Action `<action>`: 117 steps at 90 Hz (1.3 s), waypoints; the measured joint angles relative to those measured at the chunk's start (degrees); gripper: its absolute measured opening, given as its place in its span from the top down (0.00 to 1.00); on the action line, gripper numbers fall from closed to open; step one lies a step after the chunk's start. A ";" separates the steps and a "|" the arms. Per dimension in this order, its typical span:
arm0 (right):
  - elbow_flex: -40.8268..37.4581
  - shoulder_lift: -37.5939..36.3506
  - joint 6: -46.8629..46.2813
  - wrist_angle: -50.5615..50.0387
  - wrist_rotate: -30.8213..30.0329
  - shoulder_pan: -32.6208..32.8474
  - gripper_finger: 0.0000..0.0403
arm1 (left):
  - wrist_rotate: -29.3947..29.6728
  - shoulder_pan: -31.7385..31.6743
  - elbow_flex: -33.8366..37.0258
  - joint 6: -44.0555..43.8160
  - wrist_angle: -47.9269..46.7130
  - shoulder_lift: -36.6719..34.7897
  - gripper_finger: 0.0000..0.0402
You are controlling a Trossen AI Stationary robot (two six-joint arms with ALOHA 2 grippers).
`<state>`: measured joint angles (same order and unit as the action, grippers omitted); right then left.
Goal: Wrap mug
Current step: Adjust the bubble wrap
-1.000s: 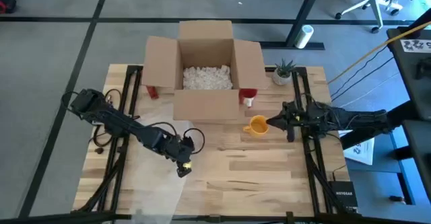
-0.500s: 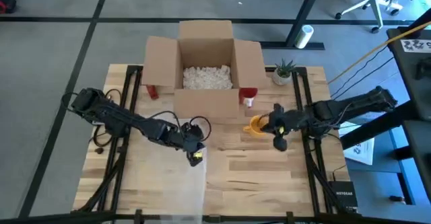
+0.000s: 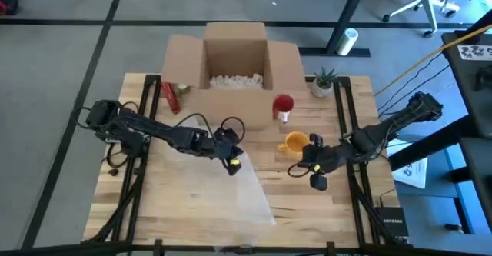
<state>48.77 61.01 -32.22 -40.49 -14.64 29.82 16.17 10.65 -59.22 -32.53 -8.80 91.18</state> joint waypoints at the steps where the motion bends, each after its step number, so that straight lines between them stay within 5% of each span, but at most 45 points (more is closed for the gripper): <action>1: 0.00 0.00 -0.13 0.06 -0.03 0.00 1.00 | -0.10 0.10 0.00 0.00 0.09 0.00 0.99; 47: 0.00 0.00 -1.20 1.31 -1.16 0.17 1.00 | -0.20 0.96 0.02 6.63 0.78 -0.02 0.69; 66: 0.04 1.98 -0.97 6.17 -1.44 0.15 1.00 | -0.18 0.97 -0.66 9.18 -1.73 -0.04 0.68; 87: 0.06 11.96 -0.59 12.91 -0.77 0.15 1.00 | -0.11 1.91 -3.17 7.04 -19.65 -0.09 0.68; 117: 0.04 25.40 0.11 36.93 0.87 -3.26 1.00 | 1.86 4.71 -1.56 4.94 -31.15 -0.11 0.68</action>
<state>48.82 86.42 -32.12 -3.56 -13.77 26.57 18.03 15.35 -60.78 -27.60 -39.95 91.07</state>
